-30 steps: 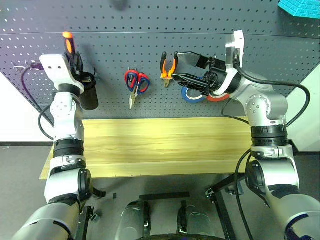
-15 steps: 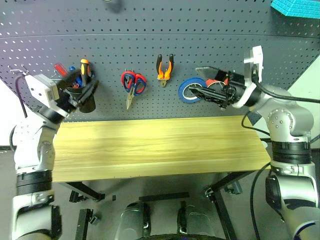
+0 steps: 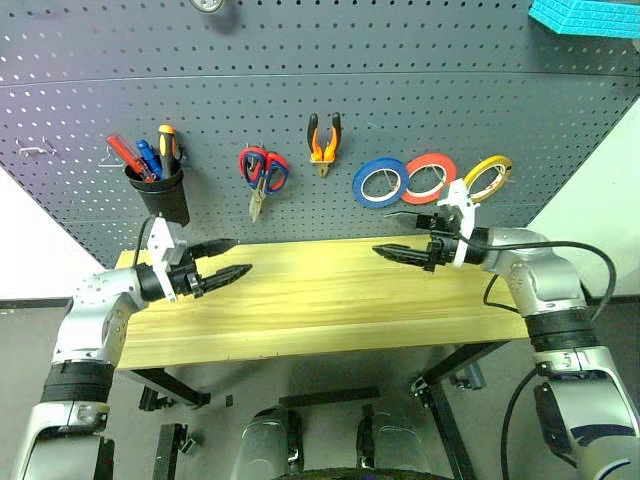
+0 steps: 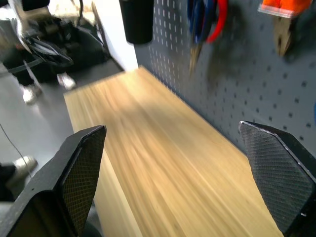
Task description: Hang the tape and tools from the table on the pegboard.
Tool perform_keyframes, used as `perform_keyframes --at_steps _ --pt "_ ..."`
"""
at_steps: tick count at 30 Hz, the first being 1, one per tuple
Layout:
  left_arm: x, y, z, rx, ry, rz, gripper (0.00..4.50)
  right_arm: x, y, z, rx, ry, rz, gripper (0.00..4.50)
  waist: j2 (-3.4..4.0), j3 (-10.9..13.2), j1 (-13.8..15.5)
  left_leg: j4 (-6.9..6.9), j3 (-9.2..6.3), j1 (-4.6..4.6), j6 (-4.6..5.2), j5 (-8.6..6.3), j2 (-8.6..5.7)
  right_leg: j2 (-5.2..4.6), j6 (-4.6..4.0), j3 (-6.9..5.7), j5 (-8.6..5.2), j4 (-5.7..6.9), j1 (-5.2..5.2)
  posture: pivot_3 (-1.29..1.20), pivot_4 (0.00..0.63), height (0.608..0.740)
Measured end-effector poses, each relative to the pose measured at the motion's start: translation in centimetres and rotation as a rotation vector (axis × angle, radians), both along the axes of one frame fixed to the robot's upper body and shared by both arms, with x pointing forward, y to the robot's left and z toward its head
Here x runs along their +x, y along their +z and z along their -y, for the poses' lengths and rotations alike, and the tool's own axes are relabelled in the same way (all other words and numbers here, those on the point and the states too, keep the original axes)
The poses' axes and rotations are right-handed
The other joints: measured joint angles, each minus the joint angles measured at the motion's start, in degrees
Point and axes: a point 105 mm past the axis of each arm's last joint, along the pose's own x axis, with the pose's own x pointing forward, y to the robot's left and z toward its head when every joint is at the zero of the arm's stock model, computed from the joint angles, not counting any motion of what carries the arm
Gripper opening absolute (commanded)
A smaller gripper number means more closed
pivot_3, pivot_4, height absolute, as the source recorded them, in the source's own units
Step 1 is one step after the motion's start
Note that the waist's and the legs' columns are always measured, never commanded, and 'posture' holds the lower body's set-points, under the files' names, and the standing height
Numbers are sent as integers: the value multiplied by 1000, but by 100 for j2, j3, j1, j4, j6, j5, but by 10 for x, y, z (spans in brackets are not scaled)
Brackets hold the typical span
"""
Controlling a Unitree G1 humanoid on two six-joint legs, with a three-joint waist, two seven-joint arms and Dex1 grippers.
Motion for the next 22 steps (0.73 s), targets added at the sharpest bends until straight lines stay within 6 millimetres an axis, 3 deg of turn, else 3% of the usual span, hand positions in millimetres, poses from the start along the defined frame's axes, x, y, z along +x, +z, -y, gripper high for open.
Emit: perform_keyframes --at_steps 4,22 --pt "-5 -9 -3 9 9 -25 3226 -1 -11 -4 -4 16 -11 4500 1 0 27 2 -4 0 1 -1 1 -4 -14 -1 -8 -1 -1 119 34 740" --pt "-19 -14 -9 16 59 -22 3226 2 -10 -7 2 23 10 4500 11 -7 46 -4 -4 0 1 -2 1 -5 -16 0 -9 -1 -22 163 23 740"
